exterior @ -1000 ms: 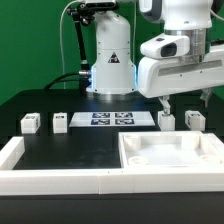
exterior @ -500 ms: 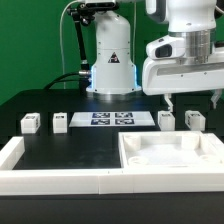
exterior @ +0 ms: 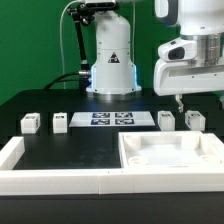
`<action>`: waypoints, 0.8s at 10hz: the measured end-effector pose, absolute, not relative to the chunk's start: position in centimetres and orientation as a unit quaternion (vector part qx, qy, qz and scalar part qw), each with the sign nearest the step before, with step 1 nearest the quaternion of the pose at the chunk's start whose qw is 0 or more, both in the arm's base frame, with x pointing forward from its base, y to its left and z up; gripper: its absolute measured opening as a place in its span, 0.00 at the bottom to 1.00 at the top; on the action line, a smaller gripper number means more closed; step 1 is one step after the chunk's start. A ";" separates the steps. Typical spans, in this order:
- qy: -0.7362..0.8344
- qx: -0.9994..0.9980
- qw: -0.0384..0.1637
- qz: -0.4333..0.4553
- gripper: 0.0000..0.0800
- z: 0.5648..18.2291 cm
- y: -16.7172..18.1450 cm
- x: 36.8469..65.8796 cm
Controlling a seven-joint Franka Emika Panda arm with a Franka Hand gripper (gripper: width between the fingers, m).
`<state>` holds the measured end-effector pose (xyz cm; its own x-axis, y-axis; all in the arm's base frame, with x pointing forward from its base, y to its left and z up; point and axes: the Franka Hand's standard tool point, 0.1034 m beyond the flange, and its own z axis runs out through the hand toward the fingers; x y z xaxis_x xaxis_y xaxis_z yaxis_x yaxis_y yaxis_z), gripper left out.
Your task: Assemble square table
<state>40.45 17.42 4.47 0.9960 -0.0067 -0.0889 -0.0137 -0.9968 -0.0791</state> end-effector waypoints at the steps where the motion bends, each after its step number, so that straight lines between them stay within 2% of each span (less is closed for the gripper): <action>1: 0.005 -0.998 0.038 0.050 0.81 4.6 17.3 40.6; 2: 0.005 -0.998 0.039 0.049 0.81 4.6 17.3 40.6; 4: -0.006 -0.994 0.030 0.106 0.81 4.5 16.9 40.0; 5: -0.008 -0.992 0.034 0.118 0.81 4.2 16.9 40.3; 8: -0.027 -0.975 0.030 0.217 0.81 4.2 16.9 39.3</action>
Offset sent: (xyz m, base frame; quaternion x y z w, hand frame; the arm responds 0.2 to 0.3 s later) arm 0.0000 0.0000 0.0000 0.0000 -0.1938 0.0000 0.9810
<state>39.33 16.88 4.22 0.9044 0.0653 -0.4217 0.0391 -0.9967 -0.0706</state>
